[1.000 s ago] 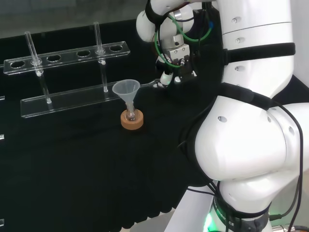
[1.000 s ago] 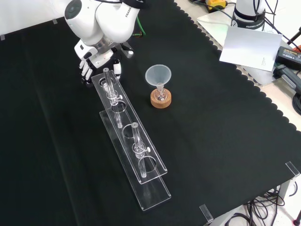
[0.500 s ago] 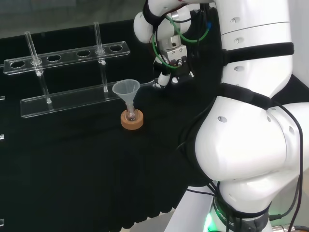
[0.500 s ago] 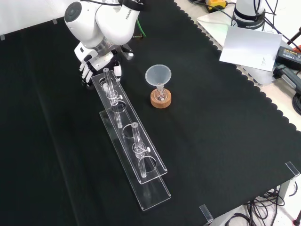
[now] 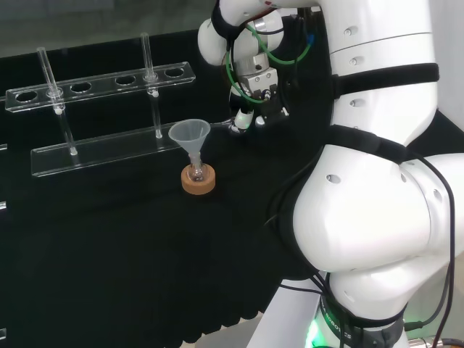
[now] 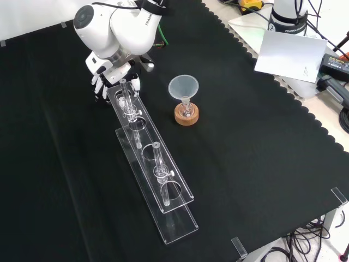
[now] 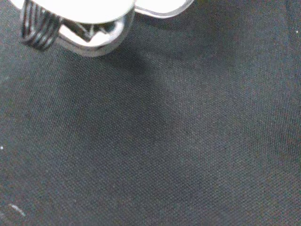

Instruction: Pick up the weighing funnel.

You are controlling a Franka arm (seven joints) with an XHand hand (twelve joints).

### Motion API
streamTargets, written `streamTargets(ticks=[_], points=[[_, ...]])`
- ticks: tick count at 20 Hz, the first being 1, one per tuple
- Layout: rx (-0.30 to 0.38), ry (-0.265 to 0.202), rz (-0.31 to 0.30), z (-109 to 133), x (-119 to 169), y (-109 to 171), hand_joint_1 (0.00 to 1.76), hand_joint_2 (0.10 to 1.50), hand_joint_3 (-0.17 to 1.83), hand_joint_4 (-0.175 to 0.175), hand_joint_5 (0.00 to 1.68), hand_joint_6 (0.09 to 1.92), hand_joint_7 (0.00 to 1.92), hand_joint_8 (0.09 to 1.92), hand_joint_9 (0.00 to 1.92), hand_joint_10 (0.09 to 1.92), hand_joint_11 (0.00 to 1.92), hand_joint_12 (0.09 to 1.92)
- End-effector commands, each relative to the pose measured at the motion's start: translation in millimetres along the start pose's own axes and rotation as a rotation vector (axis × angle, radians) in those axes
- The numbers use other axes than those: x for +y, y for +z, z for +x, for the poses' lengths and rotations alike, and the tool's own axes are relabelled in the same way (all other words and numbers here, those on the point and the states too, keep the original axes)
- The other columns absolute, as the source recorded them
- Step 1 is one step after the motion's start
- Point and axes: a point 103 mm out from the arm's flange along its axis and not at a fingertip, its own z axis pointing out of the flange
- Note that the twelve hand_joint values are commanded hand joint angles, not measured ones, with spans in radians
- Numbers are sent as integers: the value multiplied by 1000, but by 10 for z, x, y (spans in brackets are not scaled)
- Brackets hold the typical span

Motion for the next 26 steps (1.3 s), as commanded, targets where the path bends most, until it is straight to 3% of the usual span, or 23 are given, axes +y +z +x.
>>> streamTargets(ticks=[1, 4, 13, 20, 26], points=[[-32, 24, -24, -36, -18, -16, 1114, 605, 722, 167, 1254, 681, 563, 632, 766, 488, 514, 1298], [-33, 37, -64, -61, -53, -57, 1135, 578, 768, 175, 1312, 648, 615, 625, 828, 478, 561, 1278], [28, 46, -85, -203, -173, -203, 1159, 569, 706, 175, 1451, 362, 710, 627, 1023, 352, 865, 1035], [-5, 37, -87, -269, -334, -412, 1160, 570, 701, 175, 1456, 349, 713, 627, 1040, 339, 887, 1022], [-46, 64, -120, -318, -582, -637, 1160, 571, 698, 175, 1458, 343, 691, 620, 1042, 330, 891, 1012]])
